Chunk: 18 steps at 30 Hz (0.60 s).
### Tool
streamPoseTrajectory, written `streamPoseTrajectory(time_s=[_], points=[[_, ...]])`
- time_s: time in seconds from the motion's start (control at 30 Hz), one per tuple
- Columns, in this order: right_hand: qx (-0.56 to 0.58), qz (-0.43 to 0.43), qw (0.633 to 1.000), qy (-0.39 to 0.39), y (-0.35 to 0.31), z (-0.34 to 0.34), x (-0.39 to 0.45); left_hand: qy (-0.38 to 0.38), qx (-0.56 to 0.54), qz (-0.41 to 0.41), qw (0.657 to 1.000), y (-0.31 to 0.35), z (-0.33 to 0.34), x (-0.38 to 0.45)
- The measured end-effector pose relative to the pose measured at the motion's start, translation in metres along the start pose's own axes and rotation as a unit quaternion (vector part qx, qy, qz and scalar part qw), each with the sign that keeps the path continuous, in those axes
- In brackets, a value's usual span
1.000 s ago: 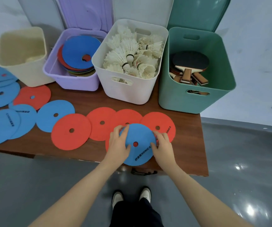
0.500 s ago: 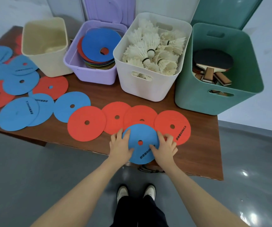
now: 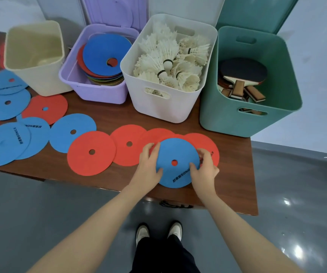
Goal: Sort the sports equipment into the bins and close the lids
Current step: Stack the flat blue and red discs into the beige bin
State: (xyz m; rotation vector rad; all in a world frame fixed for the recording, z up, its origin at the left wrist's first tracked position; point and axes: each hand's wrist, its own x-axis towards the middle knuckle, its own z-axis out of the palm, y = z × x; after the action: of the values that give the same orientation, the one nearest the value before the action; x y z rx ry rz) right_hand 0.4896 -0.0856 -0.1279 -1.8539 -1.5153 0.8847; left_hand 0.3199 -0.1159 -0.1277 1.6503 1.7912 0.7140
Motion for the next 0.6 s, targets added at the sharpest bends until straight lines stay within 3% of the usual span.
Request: streamPoseTrajectory(time_s=[0.17,0.33,0.6], points=[[-0.085,0.030,0.995,0.034,0.020,-0.034,0.044,-0.077,-0.017,-0.018,0.997,0.036,0.027,0.041],[-0.243,0.097,0.964,-0.055,0.041,-0.038,0.058,-0.126,0.185,-0.104,0.969,0.040,0.052,0.057],[-0.140,0.114,0.982,-0.060,0.047,-0.033,0.061,-0.117,0.158,-0.089,0.976,0.041,0.061,0.049]])
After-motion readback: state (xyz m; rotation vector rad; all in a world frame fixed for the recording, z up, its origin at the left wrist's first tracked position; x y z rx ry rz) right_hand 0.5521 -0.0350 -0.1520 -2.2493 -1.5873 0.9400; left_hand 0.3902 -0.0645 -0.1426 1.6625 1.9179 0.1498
